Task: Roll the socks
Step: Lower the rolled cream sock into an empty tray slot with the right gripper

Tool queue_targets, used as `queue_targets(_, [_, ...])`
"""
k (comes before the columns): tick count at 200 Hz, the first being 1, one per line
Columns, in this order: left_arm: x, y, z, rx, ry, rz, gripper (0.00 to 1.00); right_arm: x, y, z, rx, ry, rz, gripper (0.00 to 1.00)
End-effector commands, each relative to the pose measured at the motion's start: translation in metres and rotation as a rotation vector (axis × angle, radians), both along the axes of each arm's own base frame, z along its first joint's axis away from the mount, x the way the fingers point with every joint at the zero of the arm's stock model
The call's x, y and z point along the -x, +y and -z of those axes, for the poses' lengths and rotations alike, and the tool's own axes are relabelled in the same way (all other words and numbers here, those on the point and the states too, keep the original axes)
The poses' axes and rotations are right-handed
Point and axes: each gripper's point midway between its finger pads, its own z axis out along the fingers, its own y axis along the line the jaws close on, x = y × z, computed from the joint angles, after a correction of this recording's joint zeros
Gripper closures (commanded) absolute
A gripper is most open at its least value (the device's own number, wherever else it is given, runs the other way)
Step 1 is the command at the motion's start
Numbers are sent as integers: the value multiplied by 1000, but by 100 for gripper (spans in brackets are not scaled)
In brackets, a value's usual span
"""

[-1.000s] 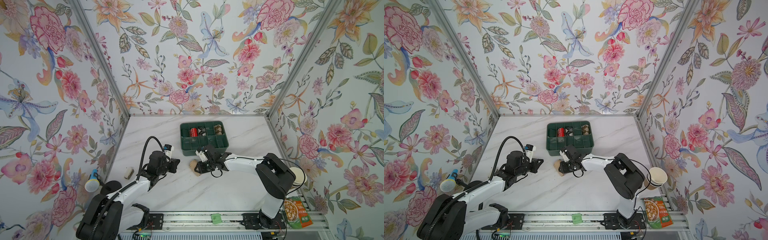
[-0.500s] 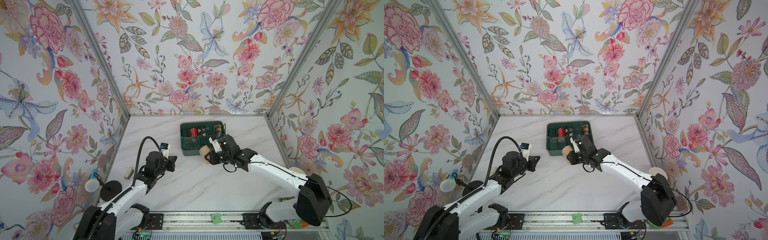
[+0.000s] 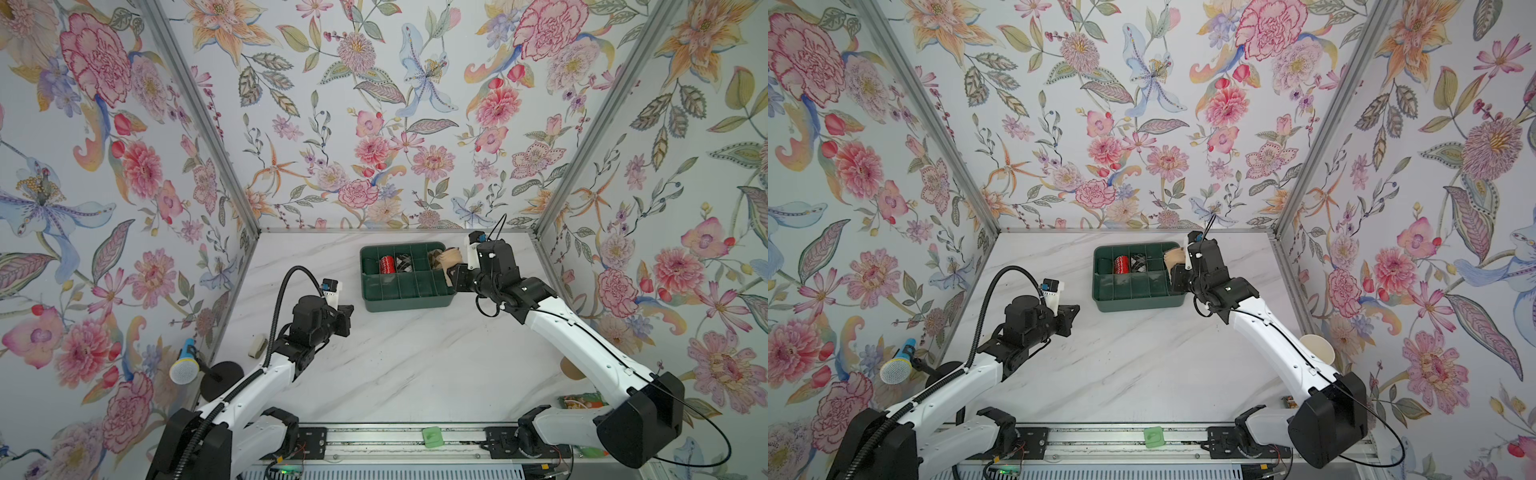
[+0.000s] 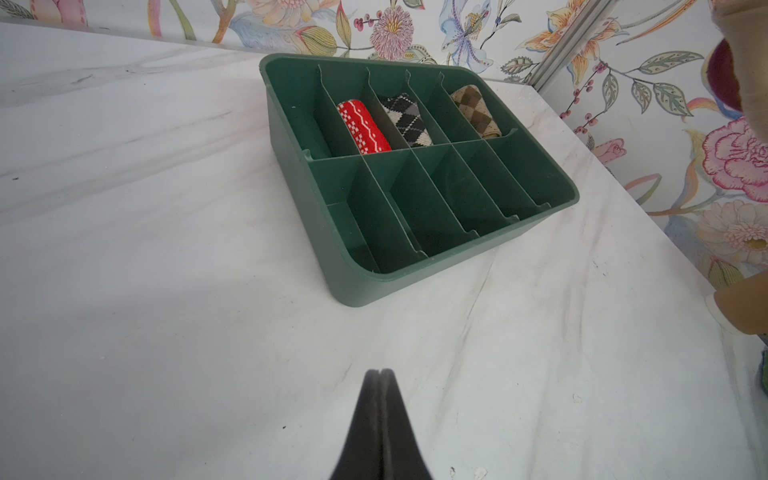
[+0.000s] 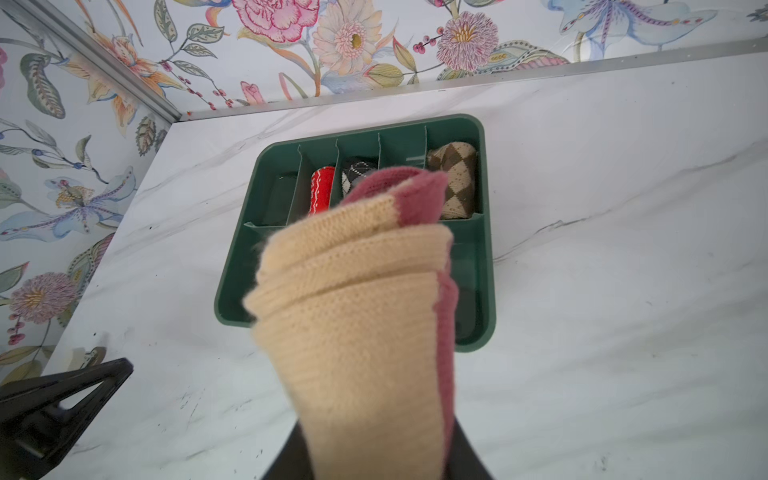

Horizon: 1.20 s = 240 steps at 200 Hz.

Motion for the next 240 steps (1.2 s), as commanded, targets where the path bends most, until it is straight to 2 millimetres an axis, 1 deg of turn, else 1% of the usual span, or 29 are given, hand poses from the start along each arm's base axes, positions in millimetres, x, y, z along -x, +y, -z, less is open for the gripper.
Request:
queue_targets(1, [-6,3,-4,-28,-7,-11,100,-15,-4,17,34,45,-1,95])
queue_targets(48, [-10,2,0,-32,11,-7,100,-57,21,23,18,50,-34,95])
queue_targets(68, [-11,1,2,-35,16,-7,100,-78,31,33,25,72,-40,95])
queue_targets(89, [-11,0,3,-40,22,-3,100,-100,37,48,43,110,-32,96])
queue_targets(106, [-12,0,4,-42,26,-2,100,-114,44,60,50,138,-28,96])
queue_targets(137, [-14,0,6,-46,31,-3,100,-136,54,75,63,164,-17,96])
queue_targets(157, [-14,0,8,-52,36,-1,100,-147,56,82,76,177,-2,96])
queue_targets(183, [-15,-2,9,-53,42,6,100,-156,59,98,85,209,10,95])
queue_targets(213, [-17,-4,11,-56,49,15,100,-161,61,114,91,240,27,95])
queue_targets(240, [-17,-4,12,-60,53,19,100,-164,63,125,89,266,28,95])
